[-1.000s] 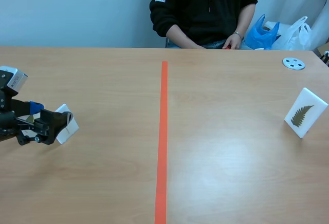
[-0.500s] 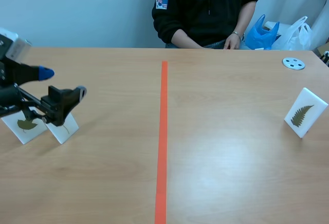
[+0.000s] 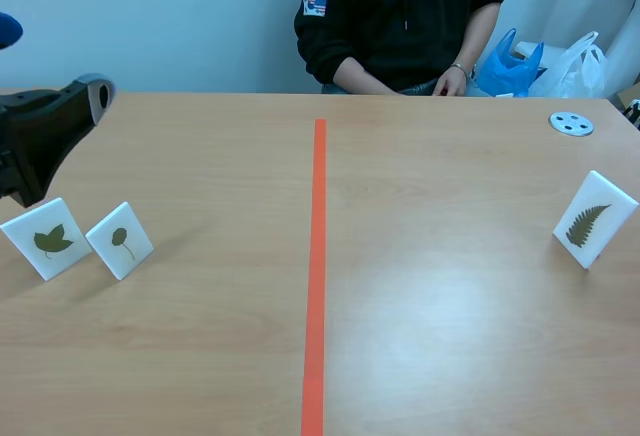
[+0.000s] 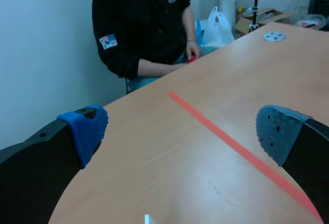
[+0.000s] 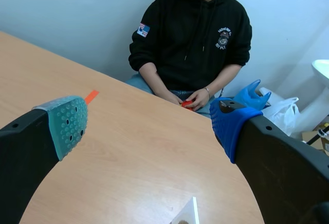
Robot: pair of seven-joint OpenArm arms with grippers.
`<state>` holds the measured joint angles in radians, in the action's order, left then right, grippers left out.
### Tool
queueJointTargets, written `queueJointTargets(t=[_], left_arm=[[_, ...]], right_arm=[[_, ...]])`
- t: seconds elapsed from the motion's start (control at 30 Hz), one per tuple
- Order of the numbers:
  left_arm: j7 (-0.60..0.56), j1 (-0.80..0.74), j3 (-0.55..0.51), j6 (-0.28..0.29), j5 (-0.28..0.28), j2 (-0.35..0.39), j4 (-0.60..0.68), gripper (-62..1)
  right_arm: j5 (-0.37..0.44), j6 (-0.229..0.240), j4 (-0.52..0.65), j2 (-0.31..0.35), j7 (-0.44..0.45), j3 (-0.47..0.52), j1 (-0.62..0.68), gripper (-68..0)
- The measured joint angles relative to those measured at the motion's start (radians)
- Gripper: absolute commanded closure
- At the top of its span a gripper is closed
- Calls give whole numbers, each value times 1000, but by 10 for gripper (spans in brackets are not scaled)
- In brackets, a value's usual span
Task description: Sort the leaf by its shape. The table is split by an orange tape line. A compound leaf with several leaflets goes to the left side, a simple leaf with one blade goes to the right side. Return to the home posture when a red brick is placed on the table.
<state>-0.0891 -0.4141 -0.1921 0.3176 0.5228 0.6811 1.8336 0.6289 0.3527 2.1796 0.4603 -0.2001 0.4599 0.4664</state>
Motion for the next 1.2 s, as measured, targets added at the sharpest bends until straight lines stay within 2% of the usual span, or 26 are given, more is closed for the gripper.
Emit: queueJointTargets(t=[0.23, 0.4, 0.5, 1.2], left_arm=[[-44, -110, -43, 1, 0, -45, 139, -618], [-43, -150, -43, 1, 0, -52, 187, -617], [-42, -163, -43, 1, 0, -65, 208, -617], [-54, -162, -43, 1, -4, -83, 216, -618]], right_arm=[[0, 0, 0, 0, 0, 0, 0, -489], [2, 0, 0, 0, 0, 0, 0, -489], [33, 0, 0, 0, 1, 0, 0, -489], [26, 0, 0, 0, 0, 0, 0, -489]])
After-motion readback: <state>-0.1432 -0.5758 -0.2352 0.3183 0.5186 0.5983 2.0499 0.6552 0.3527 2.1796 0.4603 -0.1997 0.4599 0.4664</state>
